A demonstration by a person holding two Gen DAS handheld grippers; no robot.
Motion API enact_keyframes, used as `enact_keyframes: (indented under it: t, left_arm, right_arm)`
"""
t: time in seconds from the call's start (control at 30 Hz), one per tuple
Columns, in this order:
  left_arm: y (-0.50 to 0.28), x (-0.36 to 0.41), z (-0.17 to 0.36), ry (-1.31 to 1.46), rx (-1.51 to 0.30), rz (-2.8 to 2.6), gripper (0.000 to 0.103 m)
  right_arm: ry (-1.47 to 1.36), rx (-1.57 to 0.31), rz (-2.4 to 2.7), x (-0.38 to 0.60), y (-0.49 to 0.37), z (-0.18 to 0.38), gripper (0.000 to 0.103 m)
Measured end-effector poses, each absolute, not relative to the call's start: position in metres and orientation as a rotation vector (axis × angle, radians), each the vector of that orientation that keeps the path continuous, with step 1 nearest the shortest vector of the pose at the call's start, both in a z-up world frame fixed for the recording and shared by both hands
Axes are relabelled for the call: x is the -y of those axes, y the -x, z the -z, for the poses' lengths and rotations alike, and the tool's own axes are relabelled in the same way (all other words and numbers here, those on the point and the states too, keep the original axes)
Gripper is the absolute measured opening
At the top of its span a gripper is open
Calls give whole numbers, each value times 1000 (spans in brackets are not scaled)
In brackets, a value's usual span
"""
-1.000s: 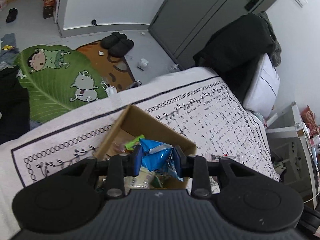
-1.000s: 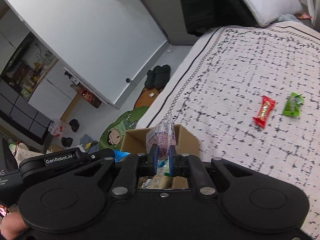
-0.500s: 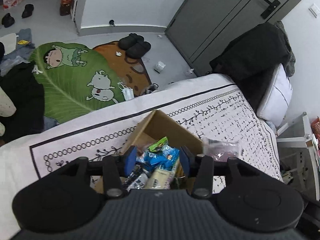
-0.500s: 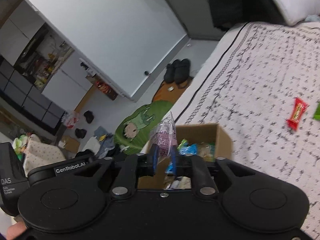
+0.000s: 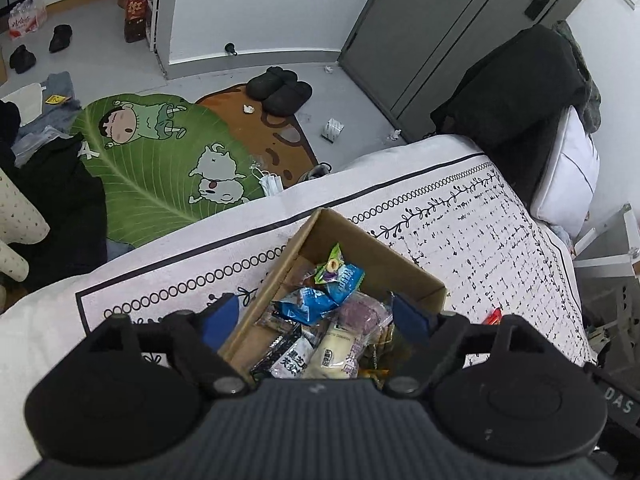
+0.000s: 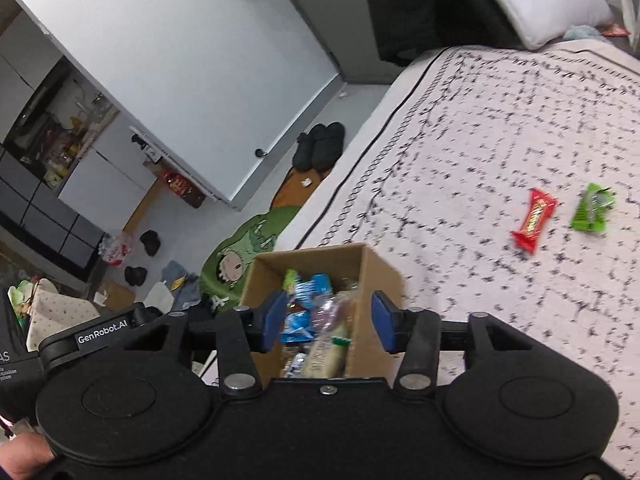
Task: Organize snacks
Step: 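Open both grippers to drop the candies into the box, then move both tools back over the red bar and green candy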
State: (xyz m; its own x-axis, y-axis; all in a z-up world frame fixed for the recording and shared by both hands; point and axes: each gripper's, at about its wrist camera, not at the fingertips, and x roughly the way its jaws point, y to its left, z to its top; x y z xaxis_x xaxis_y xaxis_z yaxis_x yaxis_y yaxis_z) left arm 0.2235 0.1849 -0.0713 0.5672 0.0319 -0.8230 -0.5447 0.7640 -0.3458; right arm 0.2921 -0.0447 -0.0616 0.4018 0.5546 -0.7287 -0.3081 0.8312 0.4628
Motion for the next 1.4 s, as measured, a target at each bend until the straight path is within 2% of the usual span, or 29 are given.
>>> enact_keyframes:
  t: [0.23,0.4,0.83,1.3,1.4]
  left_arm:
    - [-231,-166,72,609,-921,-339,83]
    - [-237,-150,72,578,-915,-307,84]
    - [-259,-105,75,510,-939,-223,95]
    - [-287,-60,84,466,-944,-166,95]
    - [-296,-45,88,431,-943,-146,94]
  right_arm:
    - [-262,-991,-522,71,-298,57,64]
    - [-241,-983,-497,89,-303,58,69]
    - [-214,-939,-429,145,-318,62,89]
    - [-282,-922,-386,201,-343,95,90]
    - [-301,-941,-354,209,-350,105,87]
